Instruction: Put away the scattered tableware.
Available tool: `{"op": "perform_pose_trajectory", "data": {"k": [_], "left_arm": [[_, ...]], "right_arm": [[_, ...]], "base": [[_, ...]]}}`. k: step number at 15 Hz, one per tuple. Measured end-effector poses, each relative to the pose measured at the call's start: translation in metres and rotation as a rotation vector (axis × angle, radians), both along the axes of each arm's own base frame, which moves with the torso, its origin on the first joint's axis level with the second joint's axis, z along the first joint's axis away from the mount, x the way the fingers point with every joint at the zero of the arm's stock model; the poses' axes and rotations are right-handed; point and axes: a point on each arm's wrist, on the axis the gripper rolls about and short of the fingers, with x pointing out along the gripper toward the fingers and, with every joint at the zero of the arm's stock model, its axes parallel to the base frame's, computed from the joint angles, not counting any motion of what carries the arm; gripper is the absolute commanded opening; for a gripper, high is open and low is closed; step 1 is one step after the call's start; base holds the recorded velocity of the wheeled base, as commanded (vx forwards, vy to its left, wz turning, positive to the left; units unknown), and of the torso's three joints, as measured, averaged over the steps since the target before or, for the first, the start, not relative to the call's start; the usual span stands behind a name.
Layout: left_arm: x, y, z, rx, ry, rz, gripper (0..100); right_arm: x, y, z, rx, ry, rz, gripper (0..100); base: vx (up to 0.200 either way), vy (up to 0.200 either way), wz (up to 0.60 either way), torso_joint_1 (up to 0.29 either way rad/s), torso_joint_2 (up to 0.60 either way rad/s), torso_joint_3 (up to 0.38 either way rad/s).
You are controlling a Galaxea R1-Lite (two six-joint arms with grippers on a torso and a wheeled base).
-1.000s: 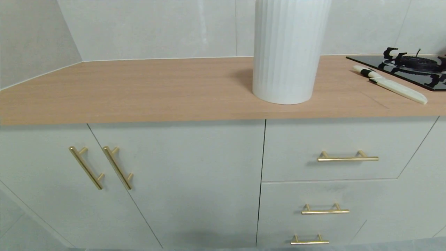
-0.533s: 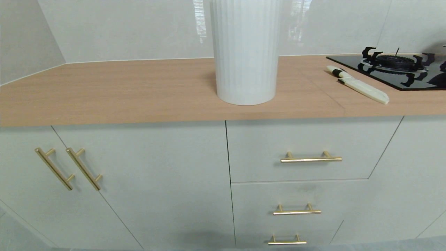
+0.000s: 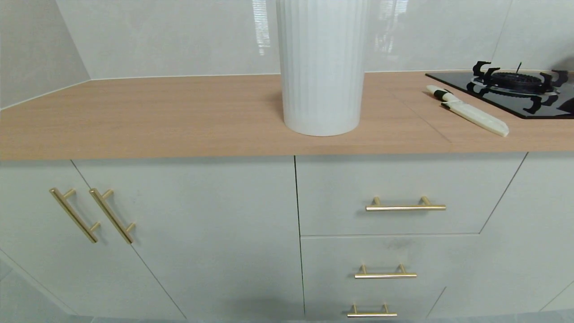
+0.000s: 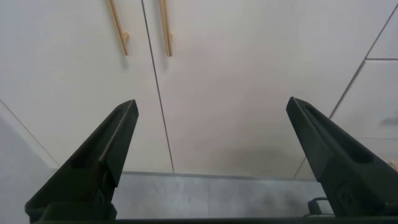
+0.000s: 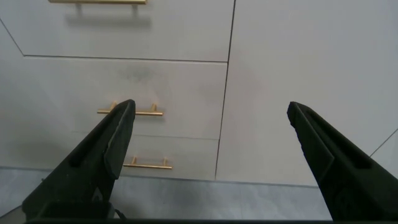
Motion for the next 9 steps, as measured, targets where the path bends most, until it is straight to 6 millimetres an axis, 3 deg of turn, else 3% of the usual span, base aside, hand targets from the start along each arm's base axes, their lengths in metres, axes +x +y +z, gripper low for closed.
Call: {"op": "perform_pose_trajectory", "data": {"k": [2, 9], "left_arm": [[0.0000, 0.0000, 0.0000, 0.000, 0.000, 0.000, 100], [0.0000, 0.0000, 0.0000, 0.000, 0.000, 0.000, 100]], "right_arm": [[0.0000, 0.0000, 0.0000, 0.000, 0.000, 0.000, 100], [0.0000, 0.0000, 0.0000, 0.001, 0.000, 0.000, 100]], "base": [[0.200, 0.000, 0.00, -0.002, 0.00, 0.005], [0.000, 0.000, 0.00, 0.000, 0.00, 0.000]]}}
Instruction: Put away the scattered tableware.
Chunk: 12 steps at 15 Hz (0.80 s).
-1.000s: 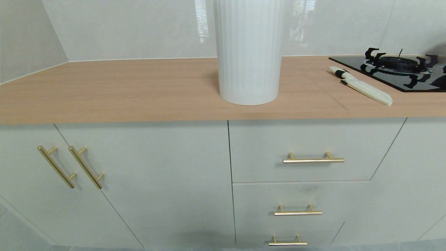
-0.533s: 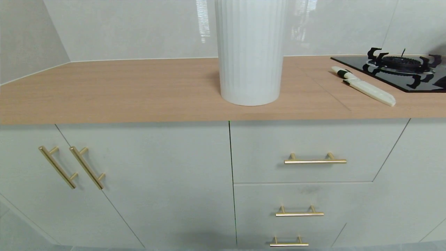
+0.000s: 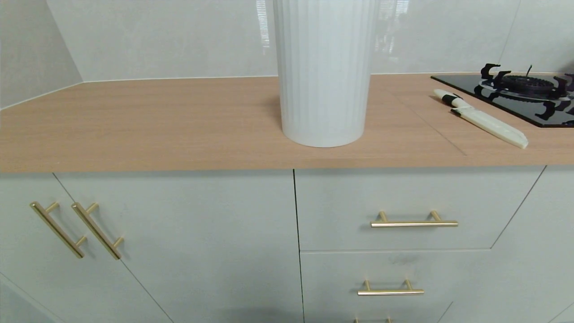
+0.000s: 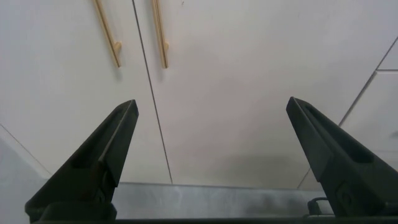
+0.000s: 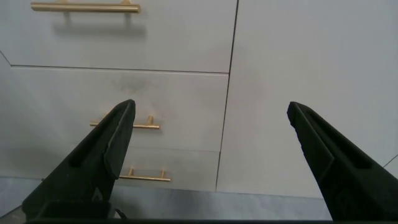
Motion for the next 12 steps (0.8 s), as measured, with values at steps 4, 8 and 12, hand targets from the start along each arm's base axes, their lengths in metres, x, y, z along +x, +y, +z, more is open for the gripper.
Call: {"op": "perform_pose_trajectory", "data": {"k": [4, 8, 12], "left_arm": [[-0.0001, 0.0000, 0.0008, 0.000, -0.004, 0.000, 100], [0.0000, 0.0000, 0.0002, 0.000, -0.002, 0.000, 100], [0.0000, 0.0000, 0.0000, 0.000, 0.000, 0.000, 100]], "right_arm": [[0.0000, 0.0000, 0.0000, 0.000, 0.000, 0.000, 100], [0.0000, 0.0000, 0.0000, 0.000, 0.000, 0.000, 100], [0.0000, 0.0000, 0.0000, 0.000, 0.000, 0.000, 100]], "base": [[0.000, 0.000, 0.00, 0.090, -0.23, -0.203], [0.000, 0.000, 0.00, 0.089, -0.50, -0.277], [0.000, 0.000, 0.00, 0.259, -0.47, -0.275]]}}
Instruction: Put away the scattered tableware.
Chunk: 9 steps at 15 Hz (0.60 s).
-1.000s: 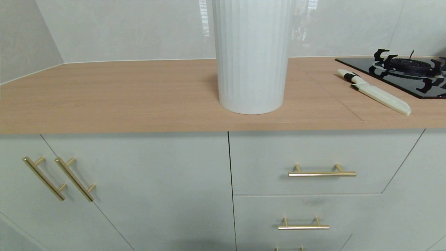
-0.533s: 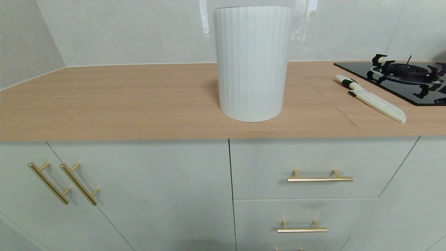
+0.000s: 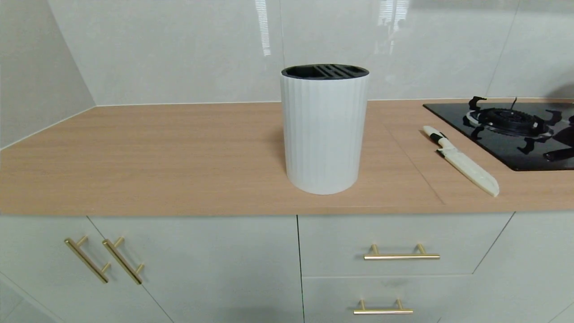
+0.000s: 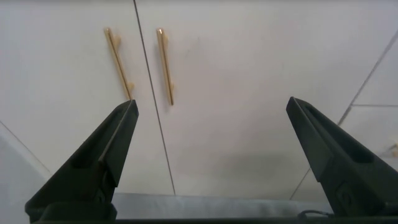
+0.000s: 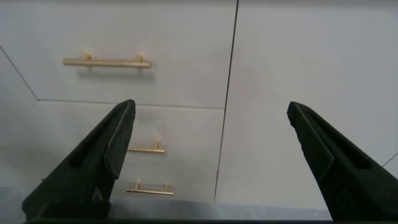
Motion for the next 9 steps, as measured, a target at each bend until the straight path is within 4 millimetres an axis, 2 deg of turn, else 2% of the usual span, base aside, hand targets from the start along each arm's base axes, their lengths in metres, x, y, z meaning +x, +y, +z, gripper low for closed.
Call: {"op": "perform_pose_trajectory", "data": {"k": [9], "left_arm": [[0.0000, 0.0000, 0.0000, 0.000, 0.000, 0.001, 100]], "right_arm": [[0.0000, 0.0000, 0.0000, 0.000, 0.000, 0.000, 100]], "base": [[0.000, 0.000, 0.00, 0.223, -0.49, -0.270]]}}
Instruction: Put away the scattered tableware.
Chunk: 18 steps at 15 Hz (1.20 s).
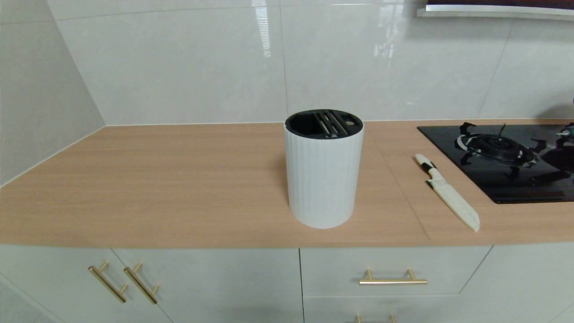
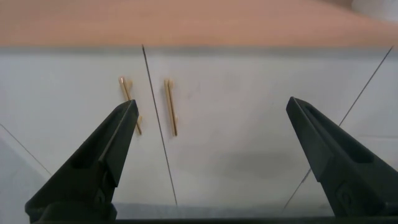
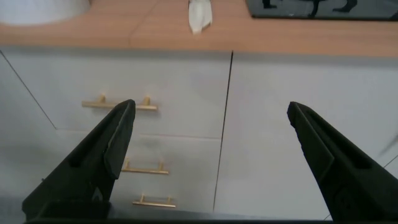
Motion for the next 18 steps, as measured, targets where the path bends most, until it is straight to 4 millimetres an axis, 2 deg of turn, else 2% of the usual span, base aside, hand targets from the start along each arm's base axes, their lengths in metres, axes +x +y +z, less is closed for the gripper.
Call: {"op": "perform_pose_trajectory", "data": {"k": [13, 18], "left_arm": [[0.0000, 0.0000, 0.0001, 0.000, 0.000, 0.000, 100], [0.0000, 0.0000, 0.0000, 0.000, 0.000, -0.001, 100]], "right_arm": [[0.0000, 0.0000, 0.0000, 0.000, 0.000, 0.000, 100], [0.0000, 0.0000, 0.0000, 0.000, 0.000, 0.000, 100]], "base": [[0.000, 0.000, 0.00, 0.265, -0.56, -0.294], [0.000, 0.000, 0.00, 0.208, -0.42, -0.216]]}}
